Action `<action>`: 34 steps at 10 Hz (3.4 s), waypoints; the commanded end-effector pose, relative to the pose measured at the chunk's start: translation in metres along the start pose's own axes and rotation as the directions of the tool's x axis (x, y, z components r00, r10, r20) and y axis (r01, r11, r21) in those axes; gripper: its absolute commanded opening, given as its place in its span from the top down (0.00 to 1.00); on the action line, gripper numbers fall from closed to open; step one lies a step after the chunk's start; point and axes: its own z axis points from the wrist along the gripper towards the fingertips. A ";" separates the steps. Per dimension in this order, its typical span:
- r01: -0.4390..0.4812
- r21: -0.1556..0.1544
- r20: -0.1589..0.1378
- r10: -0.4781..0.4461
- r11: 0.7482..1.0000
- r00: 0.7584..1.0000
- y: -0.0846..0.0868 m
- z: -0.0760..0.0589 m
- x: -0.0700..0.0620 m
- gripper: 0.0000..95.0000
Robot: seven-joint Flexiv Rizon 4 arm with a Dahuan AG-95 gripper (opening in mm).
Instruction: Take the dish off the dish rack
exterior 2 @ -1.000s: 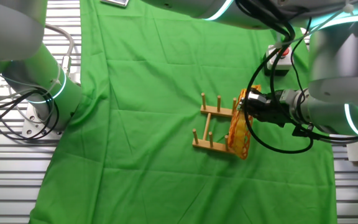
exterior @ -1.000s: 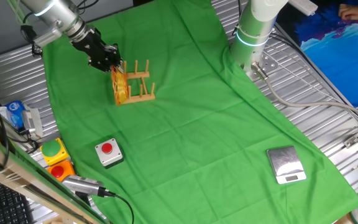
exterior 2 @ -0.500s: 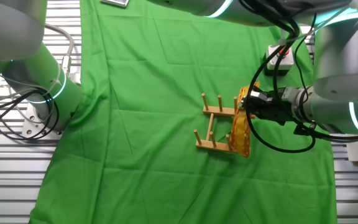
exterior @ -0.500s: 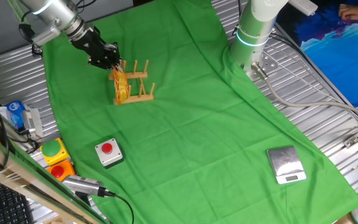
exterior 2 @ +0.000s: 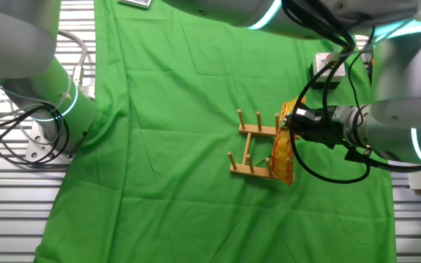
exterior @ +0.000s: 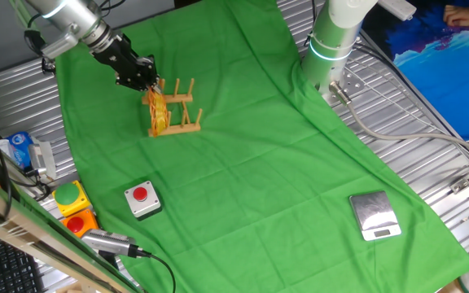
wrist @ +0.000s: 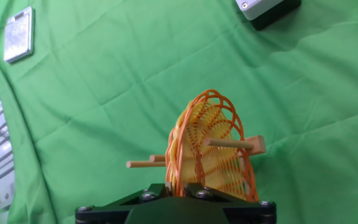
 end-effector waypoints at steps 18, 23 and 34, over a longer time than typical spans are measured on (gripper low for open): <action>-0.015 -0.007 -0.002 0.015 1.000 1.000 0.012 -0.001 0.000 1.00; -0.018 -0.018 0.008 0.018 1.000 1.000 0.016 -0.001 -0.001 1.00; -0.025 -0.029 0.016 0.026 0.999 1.000 0.029 0.000 -0.009 1.00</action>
